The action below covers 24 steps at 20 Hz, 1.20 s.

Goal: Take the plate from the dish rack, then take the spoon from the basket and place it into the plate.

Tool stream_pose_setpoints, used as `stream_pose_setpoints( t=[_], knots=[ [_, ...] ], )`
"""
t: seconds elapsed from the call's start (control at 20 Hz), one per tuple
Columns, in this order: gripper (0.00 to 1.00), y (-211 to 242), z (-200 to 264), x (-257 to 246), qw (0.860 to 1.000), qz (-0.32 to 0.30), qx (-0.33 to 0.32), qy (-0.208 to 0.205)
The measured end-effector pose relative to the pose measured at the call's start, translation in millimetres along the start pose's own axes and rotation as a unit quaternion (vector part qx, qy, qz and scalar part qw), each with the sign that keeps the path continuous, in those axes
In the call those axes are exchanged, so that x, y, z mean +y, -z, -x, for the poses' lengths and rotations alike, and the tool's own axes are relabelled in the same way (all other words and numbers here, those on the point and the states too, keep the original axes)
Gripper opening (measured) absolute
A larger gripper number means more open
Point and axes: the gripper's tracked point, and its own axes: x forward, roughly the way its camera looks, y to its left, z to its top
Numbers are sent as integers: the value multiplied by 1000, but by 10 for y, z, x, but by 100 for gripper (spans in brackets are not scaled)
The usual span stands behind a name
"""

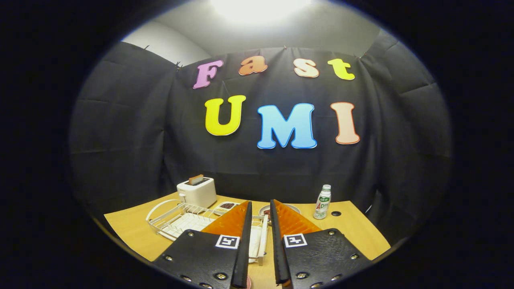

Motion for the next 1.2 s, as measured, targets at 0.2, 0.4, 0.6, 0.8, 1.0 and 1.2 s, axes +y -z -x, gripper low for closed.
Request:
stream_pose_setpoints(
  t=[0.2,0.4,0.6,0.8,1.0,1.2],
  knots=[
    [26,-91,44,-252,999,3,-6,35],
    [34,36,38,-485,999,-12,4,47],
    [88,145,34,-870,998,-31,-16,43],
    [96,651,-80,-1741,995,11,-20,101],
    [96,1419,-298,-2334,992,5,15,121],
    [96,1899,-494,-2453,993,-9,28,115]
  ],
)
